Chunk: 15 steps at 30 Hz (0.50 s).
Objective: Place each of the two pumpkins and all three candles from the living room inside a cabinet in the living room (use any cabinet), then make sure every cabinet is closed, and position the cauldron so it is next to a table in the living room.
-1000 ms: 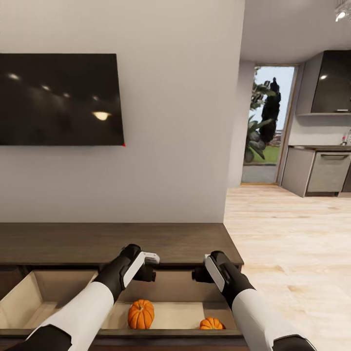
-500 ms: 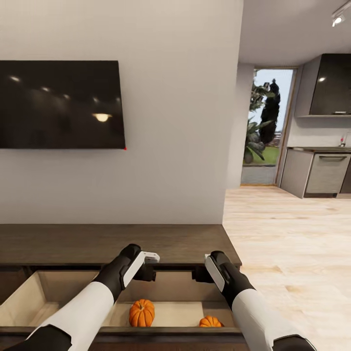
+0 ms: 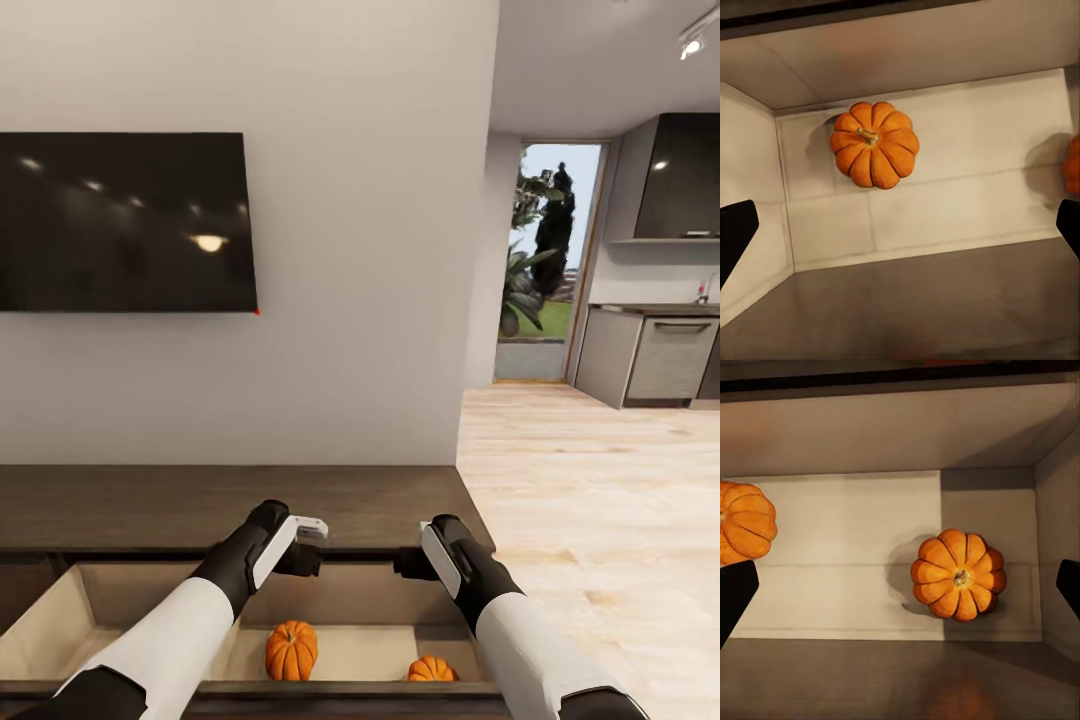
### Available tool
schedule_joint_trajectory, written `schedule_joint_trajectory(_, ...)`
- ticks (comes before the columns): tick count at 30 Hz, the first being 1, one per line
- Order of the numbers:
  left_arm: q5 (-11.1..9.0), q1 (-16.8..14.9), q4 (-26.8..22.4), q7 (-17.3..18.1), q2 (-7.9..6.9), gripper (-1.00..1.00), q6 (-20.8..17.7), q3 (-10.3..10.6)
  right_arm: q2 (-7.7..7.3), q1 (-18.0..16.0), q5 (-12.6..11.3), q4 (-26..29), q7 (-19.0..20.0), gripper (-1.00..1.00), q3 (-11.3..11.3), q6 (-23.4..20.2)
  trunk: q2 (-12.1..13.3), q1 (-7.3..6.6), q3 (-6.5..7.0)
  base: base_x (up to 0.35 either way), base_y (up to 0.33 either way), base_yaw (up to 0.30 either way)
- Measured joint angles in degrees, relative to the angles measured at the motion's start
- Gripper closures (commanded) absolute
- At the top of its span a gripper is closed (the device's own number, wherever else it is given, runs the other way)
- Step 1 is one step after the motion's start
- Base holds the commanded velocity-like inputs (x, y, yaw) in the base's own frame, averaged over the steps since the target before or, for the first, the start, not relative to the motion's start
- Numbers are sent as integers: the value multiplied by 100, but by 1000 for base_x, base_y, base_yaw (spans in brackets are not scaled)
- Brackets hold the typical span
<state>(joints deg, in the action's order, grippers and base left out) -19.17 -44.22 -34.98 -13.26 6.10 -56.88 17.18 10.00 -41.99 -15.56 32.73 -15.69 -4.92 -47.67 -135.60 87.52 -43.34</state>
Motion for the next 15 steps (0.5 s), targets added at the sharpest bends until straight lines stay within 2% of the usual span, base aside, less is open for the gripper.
schedule_joint_trajectory(5, 3, 3, -10, -19, 1, -100, 0, 0, 0, 0, 0, 3, 0, -100, 3, 0, 201, -108, 90, -181, 0, 0)
schedule_joint_trajectory(15, 0, 2, -12, -27, 0, -100, 0, 0, 0, 0, 0, 4, 0, -100, 0, 0, 602, -329, 269, -99, 6, 0)
